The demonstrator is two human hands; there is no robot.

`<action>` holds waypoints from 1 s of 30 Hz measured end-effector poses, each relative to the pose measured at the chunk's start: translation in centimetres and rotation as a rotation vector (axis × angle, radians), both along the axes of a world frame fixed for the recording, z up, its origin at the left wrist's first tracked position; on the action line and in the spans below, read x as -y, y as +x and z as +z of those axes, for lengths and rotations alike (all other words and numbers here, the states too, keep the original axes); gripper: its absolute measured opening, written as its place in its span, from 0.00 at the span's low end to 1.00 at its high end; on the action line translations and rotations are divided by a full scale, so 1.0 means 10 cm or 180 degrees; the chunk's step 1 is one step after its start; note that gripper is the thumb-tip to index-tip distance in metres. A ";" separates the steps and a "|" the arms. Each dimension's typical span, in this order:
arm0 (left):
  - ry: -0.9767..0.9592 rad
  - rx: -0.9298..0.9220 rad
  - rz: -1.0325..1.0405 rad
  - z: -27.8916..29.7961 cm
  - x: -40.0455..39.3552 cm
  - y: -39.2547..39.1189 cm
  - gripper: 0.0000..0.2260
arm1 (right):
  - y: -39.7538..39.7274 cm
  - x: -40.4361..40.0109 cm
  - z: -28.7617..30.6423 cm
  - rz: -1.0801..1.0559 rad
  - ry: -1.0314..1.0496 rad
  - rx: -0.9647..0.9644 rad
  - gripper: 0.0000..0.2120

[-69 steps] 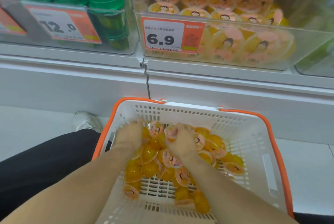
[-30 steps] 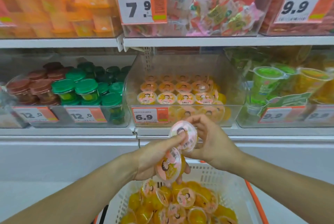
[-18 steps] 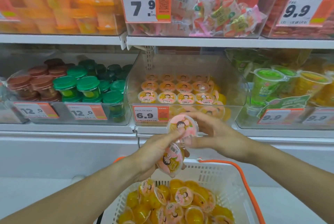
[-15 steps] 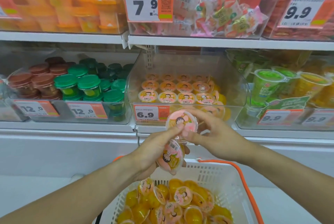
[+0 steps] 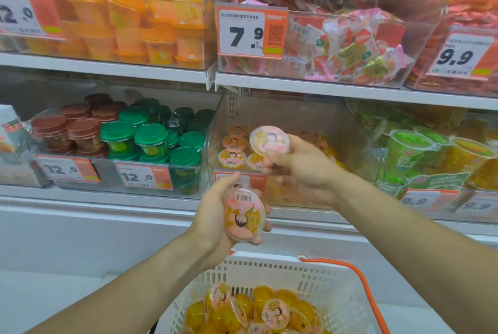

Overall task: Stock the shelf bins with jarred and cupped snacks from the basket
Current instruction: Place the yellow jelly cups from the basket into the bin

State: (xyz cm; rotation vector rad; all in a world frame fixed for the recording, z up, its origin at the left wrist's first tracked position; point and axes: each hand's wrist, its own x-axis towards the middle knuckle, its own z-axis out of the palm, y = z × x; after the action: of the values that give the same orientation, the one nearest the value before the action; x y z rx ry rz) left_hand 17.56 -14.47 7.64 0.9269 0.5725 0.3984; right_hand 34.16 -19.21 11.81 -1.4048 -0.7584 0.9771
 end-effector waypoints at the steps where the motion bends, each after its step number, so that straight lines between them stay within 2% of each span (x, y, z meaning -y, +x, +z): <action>1: -0.0045 0.0036 0.0049 0.00 -0.03 -0.01 0.25 | 0.04 -0.18 0.04 0.0023 -0.0042 -0.0209 0.10; 5: -0.0124 0.0016 0.0125 -0.06 -0.11 -0.03 0.23 | 0.24 -0.92 0.00 -0.0131 -0.0383 -0.0496 0.11; 10: -0.0326 -0.0102 0.0015 -0.16 -0.15 -0.03 0.24 | 0.36 -1.66 -0.32 -0.0399 -0.0706 -0.0356 0.13; 16: -0.0617 -0.0189 -0.0067 -0.26 -0.28 0.02 0.30 | 0.50 -2.11 -0.41 -0.0601 -0.0505 -0.0659 0.09; 20: -0.0498 -0.0111 -0.0092 -0.30 -0.37 0.00 0.30 | 0.57 -2.15 -0.42 -0.0720 -0.0524 -0.0397 0.06; 22: -0.0407 -0.0070 -0.0079 -0.29 -0.40 -0.03 0.29 | 0.59 -2.13 -0.43 -0.0878 -0.0756 -0.0001 0.10; 25: -0.0331 -0.0059 0.0072 -0.27 -0.42 -0.05 0.23 | 0.61 -1.98 -0.37 -0.1101 -0.0875 0.0562 0.14; 29: -0.0215 -0.0071 0.0267 -0.23 -0.40 -0.03 0.20 | 0.50 -1.47 -0.15 -0.0879 -0.0053 0.0844 0.01; 30: -0.0181 -0.0077 0.0280 -0.22 -0.39 -0.03 0.18 | 0.43 -1.26 -0.09 -0.0657 0.0032 0.0886 0.02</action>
State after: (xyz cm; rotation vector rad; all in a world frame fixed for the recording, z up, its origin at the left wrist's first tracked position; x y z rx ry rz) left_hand 17.31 -10.54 5.47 0.8551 0.6452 0.4483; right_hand 38.41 -6.57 10.91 -1.5951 -0.8013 0.6246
